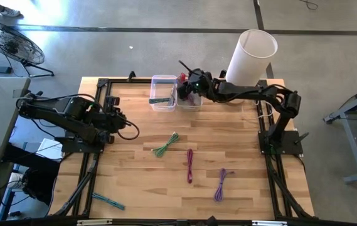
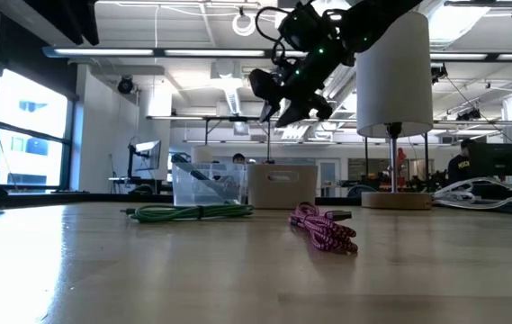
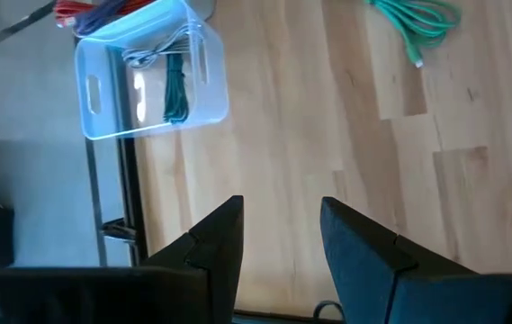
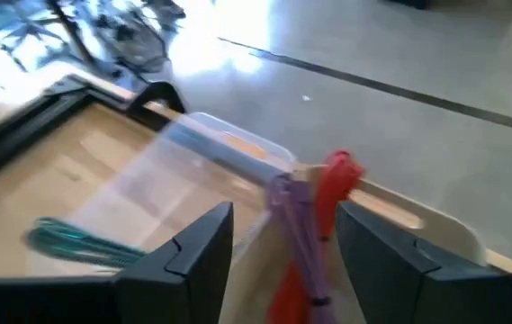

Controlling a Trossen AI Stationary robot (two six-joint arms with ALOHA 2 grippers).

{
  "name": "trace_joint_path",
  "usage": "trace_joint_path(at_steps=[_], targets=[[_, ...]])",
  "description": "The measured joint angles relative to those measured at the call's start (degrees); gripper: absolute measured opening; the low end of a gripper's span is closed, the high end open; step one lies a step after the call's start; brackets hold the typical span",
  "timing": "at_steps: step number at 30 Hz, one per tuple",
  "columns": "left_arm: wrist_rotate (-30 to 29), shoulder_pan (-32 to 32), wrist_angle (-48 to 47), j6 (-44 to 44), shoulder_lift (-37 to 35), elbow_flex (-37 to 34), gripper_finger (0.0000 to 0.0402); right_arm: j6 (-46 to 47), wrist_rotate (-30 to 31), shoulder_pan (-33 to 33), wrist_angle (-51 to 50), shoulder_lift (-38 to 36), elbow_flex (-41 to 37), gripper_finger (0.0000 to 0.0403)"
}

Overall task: Pick & Place USB Port
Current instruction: Put the green charger cable into the gray bin

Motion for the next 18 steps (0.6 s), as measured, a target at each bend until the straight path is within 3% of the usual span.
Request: trace_joint_path(at_steps=[3, 11, 15, 18], targets=[[0.29, 0.0, 0.0, -0.01, 0.0, 0.0, 0.0144, -2.71, -6.93, 0.38, 3.77, -0.79, -0.02, 0.0188], [3.67, 0.0, 0.18, 2.73, 0.02, 0.0, 0.0144, -10.41, -37.47, 4.0, 14.96, -6.18, 0.0, 0.0188], [6.68, -0.02, 1.95, 6.34, 0.02, 0.0, 0.0144, -11.65, -45.55, 8.1, 13.92, -10.42, 0.0, 0.0188], [8.46, -0.02, 6.45, 7.68, 0.02, 0.0, 0.0144, -13.35, -47.09, 12.17, 12.59, -14.21, 0.0, 0.0188]])
